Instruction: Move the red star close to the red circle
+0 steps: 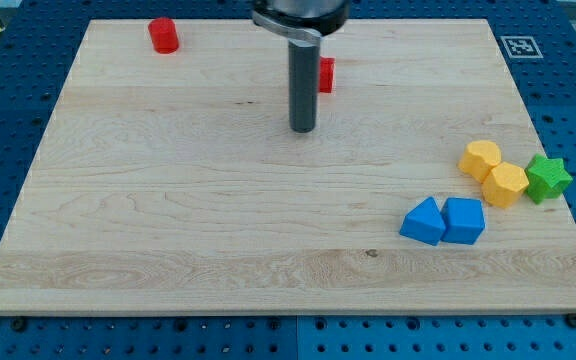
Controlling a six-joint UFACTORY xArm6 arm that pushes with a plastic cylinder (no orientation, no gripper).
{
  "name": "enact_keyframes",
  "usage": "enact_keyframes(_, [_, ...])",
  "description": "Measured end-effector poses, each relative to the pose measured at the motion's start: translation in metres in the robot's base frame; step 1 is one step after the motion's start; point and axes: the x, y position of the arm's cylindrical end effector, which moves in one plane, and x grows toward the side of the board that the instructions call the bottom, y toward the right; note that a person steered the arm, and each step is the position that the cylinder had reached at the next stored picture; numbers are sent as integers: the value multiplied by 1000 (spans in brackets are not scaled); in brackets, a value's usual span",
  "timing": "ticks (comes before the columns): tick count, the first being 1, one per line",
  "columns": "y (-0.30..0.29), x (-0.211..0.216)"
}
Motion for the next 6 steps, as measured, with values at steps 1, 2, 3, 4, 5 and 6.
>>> enact_keyframes(1, [25,-27])
enact_keyframes(2, [61,-28])
enact_keyframes(3, [63,-47])
enact_keyframes(4, [53,-82])
enact_keyframes(5, [23,-83])
enact_keyframes(6, [2,-81])
